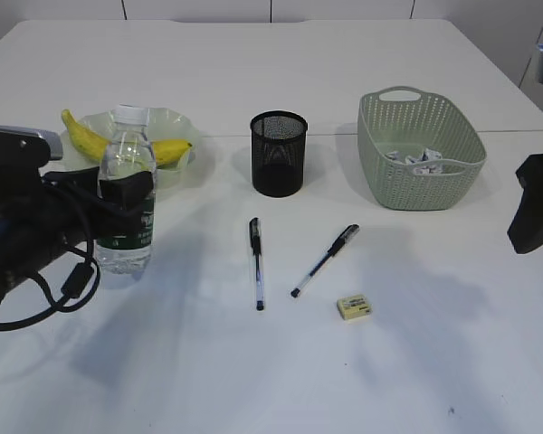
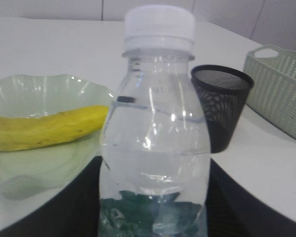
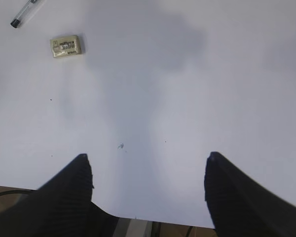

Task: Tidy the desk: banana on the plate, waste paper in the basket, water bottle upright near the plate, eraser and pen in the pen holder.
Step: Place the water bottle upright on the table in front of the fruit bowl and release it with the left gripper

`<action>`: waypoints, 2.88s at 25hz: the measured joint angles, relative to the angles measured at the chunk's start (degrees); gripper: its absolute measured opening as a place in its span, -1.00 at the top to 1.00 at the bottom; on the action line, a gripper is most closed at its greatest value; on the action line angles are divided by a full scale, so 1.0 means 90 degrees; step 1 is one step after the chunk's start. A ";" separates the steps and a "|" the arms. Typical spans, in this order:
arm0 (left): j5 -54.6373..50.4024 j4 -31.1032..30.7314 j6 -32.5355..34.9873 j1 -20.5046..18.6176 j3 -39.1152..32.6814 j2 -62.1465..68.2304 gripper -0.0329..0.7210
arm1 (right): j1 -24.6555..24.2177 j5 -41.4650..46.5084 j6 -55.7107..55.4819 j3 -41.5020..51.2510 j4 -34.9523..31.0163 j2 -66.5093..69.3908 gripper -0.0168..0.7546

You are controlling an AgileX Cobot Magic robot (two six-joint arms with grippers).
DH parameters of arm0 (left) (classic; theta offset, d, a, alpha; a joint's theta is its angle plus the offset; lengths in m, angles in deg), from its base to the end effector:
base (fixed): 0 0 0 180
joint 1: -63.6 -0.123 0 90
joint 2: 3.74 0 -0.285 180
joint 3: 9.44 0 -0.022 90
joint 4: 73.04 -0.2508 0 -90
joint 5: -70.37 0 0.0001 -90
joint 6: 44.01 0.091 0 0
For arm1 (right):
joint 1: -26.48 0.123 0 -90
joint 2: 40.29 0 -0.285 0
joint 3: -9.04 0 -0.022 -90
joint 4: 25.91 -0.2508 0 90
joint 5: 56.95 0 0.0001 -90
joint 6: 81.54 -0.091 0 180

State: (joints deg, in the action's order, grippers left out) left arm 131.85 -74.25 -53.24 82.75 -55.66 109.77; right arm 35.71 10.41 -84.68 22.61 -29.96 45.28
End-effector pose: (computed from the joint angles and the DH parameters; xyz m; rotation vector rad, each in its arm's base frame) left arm 0.2935 -0.1037 0.1435 0.1720 1.7207 -0.3751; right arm 0.2461 0.0460 0.3007 -0.1263 2.9089 0.1362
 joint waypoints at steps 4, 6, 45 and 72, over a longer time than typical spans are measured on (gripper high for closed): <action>0.0012 -0.0633 -0.0029 0.0000 0.0171 0.0318 -0.09 | 0.0000 -0.0011 0.0000 0.0000 0.0000 0.0000 -0.41; 0.0041 -0.0743 -0.0029 0.0000 0.0329 0.0494 -0.09 | 0.0000 -0.0024 0.0000 0.0000 0.0000 0.0000 -0.41; 0.1491 -0.0938 -0.0048 -0.0313 0.0614 0.1854 -0.28 | 0.0000 -0.0205 -0.0014 0.0000 -0.0064 0.0000 -0.41; 0.0563 -0.0834 -0.0012 -0.0325 0.0204 0.1703 -0.52 | 0.0000 -0.0228 -0.0014 0.0000 -0.0134 0.0000 -0.41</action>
State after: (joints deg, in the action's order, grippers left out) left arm 136.92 -81.75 -53.35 79.83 -53.82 125.09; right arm 35.71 8.36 -84.80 22.61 -31.17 45.28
